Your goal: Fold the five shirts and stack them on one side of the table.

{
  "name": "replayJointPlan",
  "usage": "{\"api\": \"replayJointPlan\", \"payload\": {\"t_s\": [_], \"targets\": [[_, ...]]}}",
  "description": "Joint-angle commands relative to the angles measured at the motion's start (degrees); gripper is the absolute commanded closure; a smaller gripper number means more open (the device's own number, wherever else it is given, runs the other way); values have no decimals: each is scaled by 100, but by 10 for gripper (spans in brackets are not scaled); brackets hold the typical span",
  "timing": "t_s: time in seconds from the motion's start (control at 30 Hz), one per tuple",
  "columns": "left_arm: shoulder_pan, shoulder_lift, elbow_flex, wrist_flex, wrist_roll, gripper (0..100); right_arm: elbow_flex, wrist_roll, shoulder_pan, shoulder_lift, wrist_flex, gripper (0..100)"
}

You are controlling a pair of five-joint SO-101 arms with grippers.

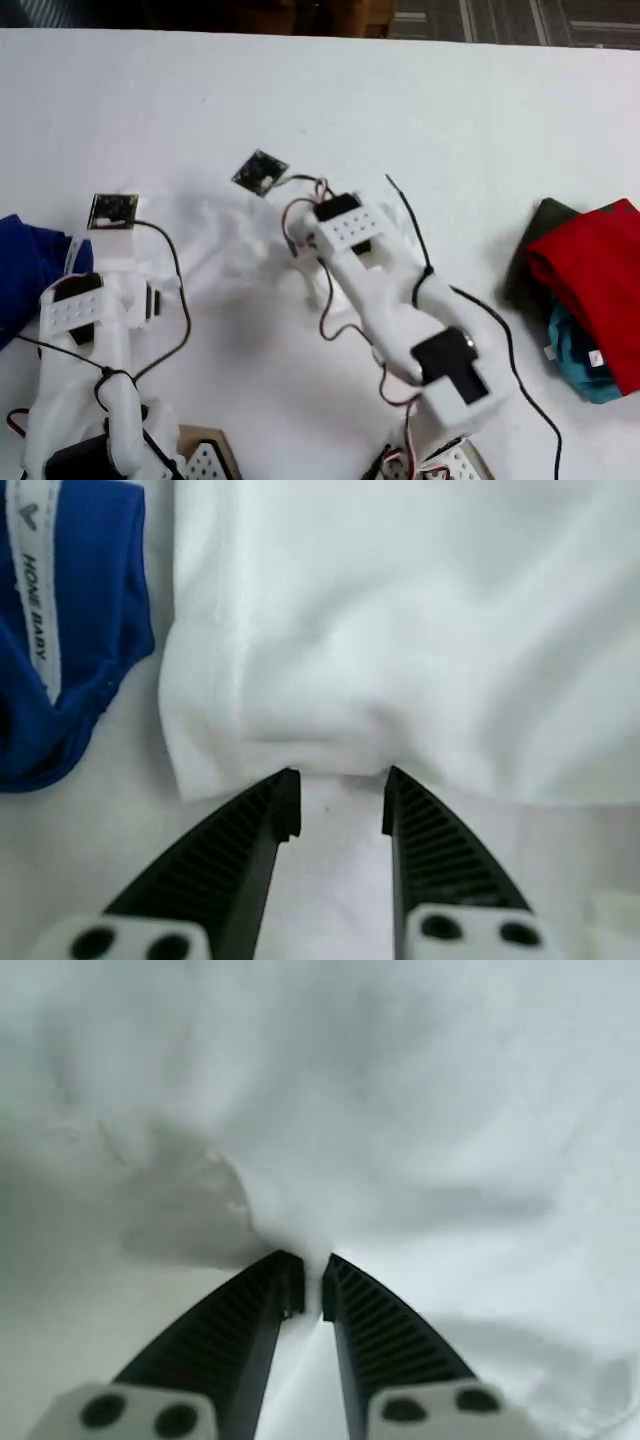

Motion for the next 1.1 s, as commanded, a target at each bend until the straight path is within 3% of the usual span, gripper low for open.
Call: {"api": "replayJointPlan", "payload": {"t_s": [0.0, 0.17, 0.27, 0.4, 0.5, 0.77, 1.07], "targets": [[-53, -193, 4, 9, 26, 842, -624, 35, 48, 242, 48, 974], [-53, -193, 4, 9, 26, 842, -958, 35, 13, 532, 400, 969], [-53, -193, 4, 9, 26, 842, -1099, 44, 48, 541, 558, 900], [-53, -193, 4, 9, 26, 842, -1380, 1046, 31, 576, 998, 780], [-53, -193, 4, 9, 9, 842, -1582, 1160, 92, 541, 1226, 738], [-53, -193, 4, 9, 9, 842, -2523, 1169, 497, 532, 1754, 736], [-53, -193, 4, 9, 9, 842, -3552, 1187, 338, 523, 3758, 738]]}}
